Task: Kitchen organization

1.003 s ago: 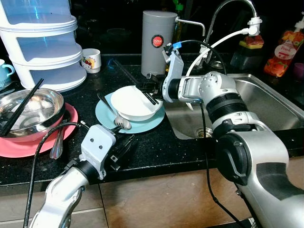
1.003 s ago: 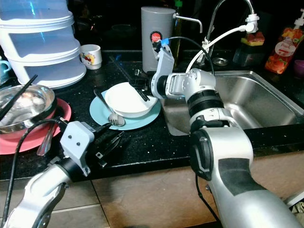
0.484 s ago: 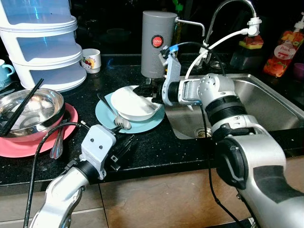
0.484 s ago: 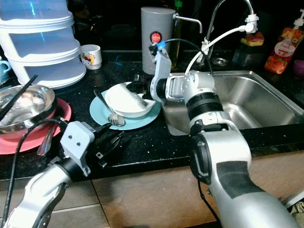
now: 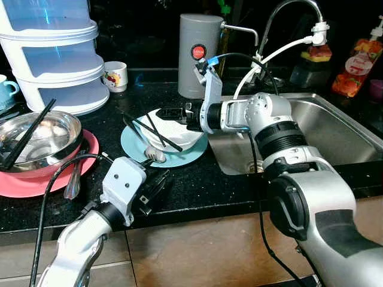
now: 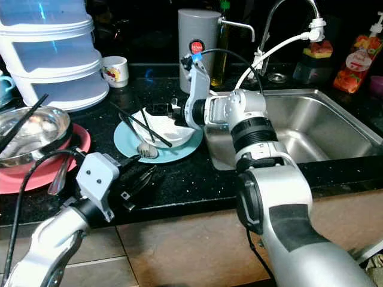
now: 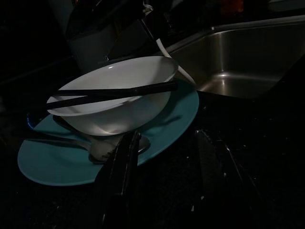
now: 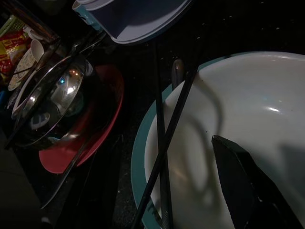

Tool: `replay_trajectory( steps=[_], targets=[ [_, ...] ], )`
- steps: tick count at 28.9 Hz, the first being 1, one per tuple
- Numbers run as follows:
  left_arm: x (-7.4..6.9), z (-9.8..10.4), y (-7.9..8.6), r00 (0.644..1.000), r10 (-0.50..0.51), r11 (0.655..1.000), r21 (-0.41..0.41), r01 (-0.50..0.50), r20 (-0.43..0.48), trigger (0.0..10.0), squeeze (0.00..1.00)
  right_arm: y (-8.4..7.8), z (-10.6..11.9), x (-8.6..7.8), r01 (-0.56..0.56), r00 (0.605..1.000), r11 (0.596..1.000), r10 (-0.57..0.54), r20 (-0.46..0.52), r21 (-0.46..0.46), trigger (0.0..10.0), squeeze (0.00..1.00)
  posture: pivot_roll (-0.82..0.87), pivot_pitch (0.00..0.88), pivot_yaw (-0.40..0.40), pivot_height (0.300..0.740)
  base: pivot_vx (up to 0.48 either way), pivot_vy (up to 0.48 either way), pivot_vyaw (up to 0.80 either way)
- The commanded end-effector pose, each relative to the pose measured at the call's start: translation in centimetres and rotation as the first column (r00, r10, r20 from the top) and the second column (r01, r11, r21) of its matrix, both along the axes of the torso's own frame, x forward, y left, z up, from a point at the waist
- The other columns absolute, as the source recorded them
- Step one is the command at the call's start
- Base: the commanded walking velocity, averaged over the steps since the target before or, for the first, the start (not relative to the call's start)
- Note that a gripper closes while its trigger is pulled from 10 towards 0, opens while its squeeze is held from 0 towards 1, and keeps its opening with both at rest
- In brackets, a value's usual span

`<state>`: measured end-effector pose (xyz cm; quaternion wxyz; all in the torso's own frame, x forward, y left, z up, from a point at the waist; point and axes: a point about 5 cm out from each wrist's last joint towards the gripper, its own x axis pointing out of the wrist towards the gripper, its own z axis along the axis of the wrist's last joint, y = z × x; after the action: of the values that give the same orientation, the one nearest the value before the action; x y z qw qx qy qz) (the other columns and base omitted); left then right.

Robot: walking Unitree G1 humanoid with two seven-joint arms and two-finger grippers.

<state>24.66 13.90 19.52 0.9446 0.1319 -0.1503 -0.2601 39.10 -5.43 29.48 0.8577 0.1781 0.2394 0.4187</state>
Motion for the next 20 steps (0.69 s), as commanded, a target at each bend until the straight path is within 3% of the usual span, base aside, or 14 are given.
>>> replay_trajectory(
  steps=[1, 5, 8, 11, 20],
  targets=[
    [0.1, -0.2, -0.1, 1.0, -0.009, 1.0, 0.013, 0.009, -0.014, 10.0, 0.0, 0.0, -0.1, 0.0, 0.004, 1.0, 1.0, -0.004, 0.014, -0.023, 10.0, 0.0, 0.04, 0.018, -0.053, 0.74, 0.0, 0.0, 0.0],
    [0.2, -0.2, -0.1, 1.0, -0.011, 1.0, 0.014, 0.011, -0.013, 10.0, 0.0, 0.8, -0.1, -0.1, -0.016, 0.999, 0.999, 0.017, 0.031, -0.039, 10.0, 0.0, 0.04, 0.019, -0.051, 0.74, 0.0, 0.0, 0.0],
    [0.3, -0.1, -0.3, 1.0, -0.016, 1.0, 0.015, 0.016, -0.011, 10.0, 0.0, 3.1, -0.7, -0.8, -0.076, 0.994, 0.992, 0.083, 0.069, -0.096, 10.0, 0.0, 0.04, 0.019, -0.051, 0.74, 0.0, 0.0, 0.0],
    [0.3, 0.0, -0.4, 1.0, -0.016, 1.0, 0.017, 0.017, -0.008, 10.0, 0.0, 4.4, -1.1, -1.3, -0.105, 0.99, 0.986, 0.115, 0.077, -0.127, 10.0, 0.0, 0.05, 0.019, -0.056, 0.74, 0.0, 0.0, 0.0],
    [0.2, 0.0, 0.0, 1.0, -0.008, 1.0, 0.018, 0.008, -0.008, 10.0, 0.0, 4.9, -0.9, -1.1, -0.047, 0.992, 0.994, 0.059, 0.115, -0.102, 10.0, 0.0, 0.05, 0.021, -0.059, 0.74, 0.0, 0.0, 0.0]
  ],
)
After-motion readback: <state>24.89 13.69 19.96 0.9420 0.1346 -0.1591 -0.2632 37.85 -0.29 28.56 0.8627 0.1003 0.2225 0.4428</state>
